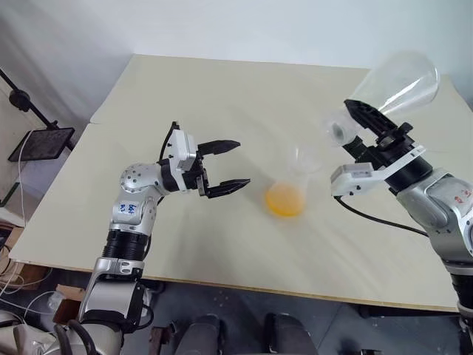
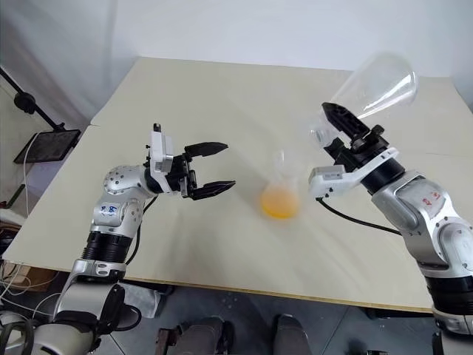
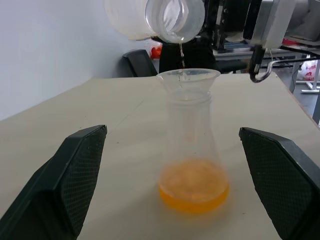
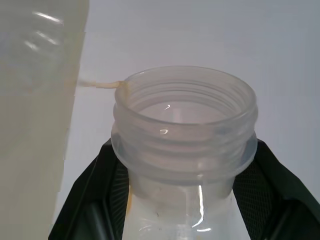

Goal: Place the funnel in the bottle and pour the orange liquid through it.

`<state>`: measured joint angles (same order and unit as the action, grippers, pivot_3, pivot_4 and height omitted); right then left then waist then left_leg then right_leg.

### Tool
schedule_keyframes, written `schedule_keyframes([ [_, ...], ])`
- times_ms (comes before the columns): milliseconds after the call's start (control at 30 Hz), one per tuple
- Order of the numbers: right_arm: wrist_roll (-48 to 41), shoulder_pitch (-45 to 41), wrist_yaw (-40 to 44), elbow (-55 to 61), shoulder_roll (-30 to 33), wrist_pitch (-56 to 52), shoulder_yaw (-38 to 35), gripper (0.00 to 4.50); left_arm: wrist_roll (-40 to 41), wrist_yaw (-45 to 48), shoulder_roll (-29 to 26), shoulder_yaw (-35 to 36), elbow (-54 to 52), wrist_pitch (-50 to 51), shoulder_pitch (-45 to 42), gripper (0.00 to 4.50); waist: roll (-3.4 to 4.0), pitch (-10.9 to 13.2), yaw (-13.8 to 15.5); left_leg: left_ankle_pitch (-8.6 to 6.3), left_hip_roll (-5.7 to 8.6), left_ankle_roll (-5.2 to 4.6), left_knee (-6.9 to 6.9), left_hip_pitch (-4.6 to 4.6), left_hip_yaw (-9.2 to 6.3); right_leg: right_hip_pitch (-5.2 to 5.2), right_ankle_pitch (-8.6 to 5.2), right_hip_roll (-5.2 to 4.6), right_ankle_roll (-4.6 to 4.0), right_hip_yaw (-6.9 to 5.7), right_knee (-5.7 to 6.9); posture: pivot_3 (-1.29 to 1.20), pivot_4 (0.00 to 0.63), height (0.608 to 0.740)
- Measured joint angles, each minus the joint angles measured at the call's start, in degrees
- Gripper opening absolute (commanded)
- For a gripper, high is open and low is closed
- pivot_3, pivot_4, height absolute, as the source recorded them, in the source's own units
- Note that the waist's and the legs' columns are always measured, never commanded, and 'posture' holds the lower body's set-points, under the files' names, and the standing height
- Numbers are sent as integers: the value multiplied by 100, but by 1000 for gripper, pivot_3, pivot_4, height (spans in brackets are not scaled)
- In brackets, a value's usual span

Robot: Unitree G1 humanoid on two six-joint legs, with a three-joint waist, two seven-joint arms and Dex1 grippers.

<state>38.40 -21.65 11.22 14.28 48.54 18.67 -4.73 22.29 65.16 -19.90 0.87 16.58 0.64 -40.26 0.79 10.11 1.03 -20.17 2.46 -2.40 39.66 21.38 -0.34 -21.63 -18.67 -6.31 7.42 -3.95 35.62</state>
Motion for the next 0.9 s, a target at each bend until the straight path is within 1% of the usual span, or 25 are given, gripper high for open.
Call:
schedule_keyframes([
  [167, -678, -48, 339, 140, -245, -439, -147, 2424, -1, 2, -1, -8, 15, 0, 0, 4500, 0, 0, 0, 0, 0, 0, 1, 0, -1, 0, 0, 0, 0, -1, 1, 0, 150, 740],
  [267, -1481, -231, 581, 239, -746, -1257, -476, 2424, -3, 8, -1, -32, 19, 0, -3, 4500, -1, 0, 1, 0, 0, 0, 3, 0, 0, 0, 0, -1, 0, -5, 3, 0, 150, 740],
  [333, -2297, -440, 785, 325, -1097, -2221, -924, 2424, -5, 19, -2, -37, 23, 0, -3, 4500, -1, 0, 12, 0, -1, 0, 6, 1, -8, 2, 0, -1, 0, -12, 5, 0, 150, 740],
  [400, -2905, -557, 883, 345, -1259, -2973, -1344, 2424, -5, 43, -7, -40, 23, 0, -3, 4500, -1, 0, 28, 0, 1, -1, 6, 1, -15, 3, 0, -5, 0, -12, 10, 0, 150, 740],
  [433, -3291, -652, 886, 321, -1405, -3501, -1669, 2424, -5, 56, -11, -40, 26, 0, -3, 4500, -1, 0, 28, 0, 2, -1, 8, 2, -19, 4, 0, -6, 0, -11, 12, 0, 150, 740],
  [600, -4579, -973, 791, -74, -1715, -5090, -2737, 2424, -13, 74, -1, -77, 80, -14, -17, 4500, 0, 0, 12, 0, 7, -1, 5, 2, -21, 2, 0, -11, 0, -5, 19, 0, 150, 740],
  [667, -5036, -1058, 670, -371, -1815, -5497, -3091, 2424, -15, 75, 34, -94, 187, -17, -75, 4500, 0, 0, 5, 0, 7, -1, 5, 2, -17, 0, 0, -11, 0, 0, 20, 0, 150, 740],
  [733, -5299, -1111, 572, -697, -1821, -5714, -3333, 2424, -16, 77, 49, -100, 202, -29, -99, 4500, 0, 0, -1, 0, 8, -1, 4, 2, -16, -1, 0, -11, 0, 9, 21, 0, 150, 740],
  [833, -5623, -1130, 513, -1235, -1803, -5777, -3577, 2424, -19, 82, 62, -100, 215, -63, -116, 4500, 0, 0, -9, 0, 8, -1, 3, 2, -15, -3, 0, -11, 0, 19, 23, 0, 150, 740],
  [900, -5700, -1116, 517, -1628, -1735, -5759, -3597, 2424, -21, 83, 69, -108, 215, -69, -118, 4500, 0, 0, -21, 0, 8, -2, 3, 2, -13, -3, 0, -11, 0, 24, 23, 0, 150, 740],
])
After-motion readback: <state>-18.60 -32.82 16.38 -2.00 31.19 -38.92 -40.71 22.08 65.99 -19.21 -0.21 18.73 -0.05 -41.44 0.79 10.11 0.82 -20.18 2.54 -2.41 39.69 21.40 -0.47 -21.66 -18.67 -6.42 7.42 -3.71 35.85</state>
